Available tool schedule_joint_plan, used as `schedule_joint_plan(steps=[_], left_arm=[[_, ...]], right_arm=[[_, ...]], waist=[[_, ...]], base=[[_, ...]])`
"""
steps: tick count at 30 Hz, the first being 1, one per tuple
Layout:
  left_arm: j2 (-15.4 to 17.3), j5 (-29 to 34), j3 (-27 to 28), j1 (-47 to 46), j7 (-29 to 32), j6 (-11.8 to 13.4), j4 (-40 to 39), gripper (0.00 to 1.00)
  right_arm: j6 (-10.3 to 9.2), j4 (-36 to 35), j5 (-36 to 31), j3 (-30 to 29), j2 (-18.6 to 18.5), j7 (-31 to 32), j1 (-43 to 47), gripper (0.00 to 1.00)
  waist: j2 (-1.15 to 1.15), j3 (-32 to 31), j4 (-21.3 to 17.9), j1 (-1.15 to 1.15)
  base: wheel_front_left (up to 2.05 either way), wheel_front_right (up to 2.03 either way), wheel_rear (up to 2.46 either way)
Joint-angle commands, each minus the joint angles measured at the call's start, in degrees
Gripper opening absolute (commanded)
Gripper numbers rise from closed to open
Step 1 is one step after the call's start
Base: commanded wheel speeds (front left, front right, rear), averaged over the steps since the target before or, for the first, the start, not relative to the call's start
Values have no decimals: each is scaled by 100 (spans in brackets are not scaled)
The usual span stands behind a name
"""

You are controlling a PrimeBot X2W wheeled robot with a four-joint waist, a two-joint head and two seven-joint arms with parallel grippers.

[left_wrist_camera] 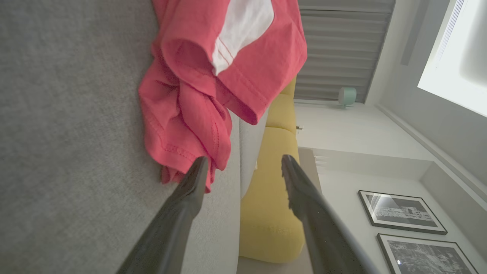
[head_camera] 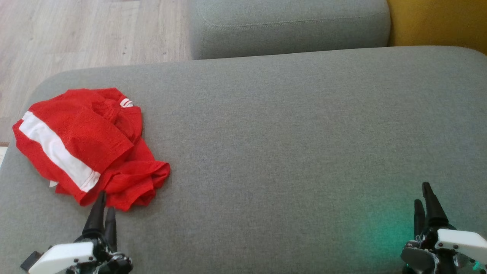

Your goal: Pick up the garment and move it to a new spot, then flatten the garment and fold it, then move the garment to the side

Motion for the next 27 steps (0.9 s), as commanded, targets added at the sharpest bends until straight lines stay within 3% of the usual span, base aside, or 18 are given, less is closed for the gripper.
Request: schedule_joint_plan(steps=[1,14,27], left_arm=[[54,104,15,-257,-37,-20,-227,100],[62,721,278,-346,-255,-23,-423,100],[71,1844,299,-437,-473,155,-1161,100]], right_arm=[[0,-210,-113,22,-19,-72,-256,100],[-1,-472,-1218,-22,-24,-292,-380,100],[-1,-1147,-3100,291,-33,-511,-481,100]], waist=[[0,-1,1,0],[0,18,9,0],[0,38,17,0]], base=[[0,0,0],[0,0,0],[0,0,0]])
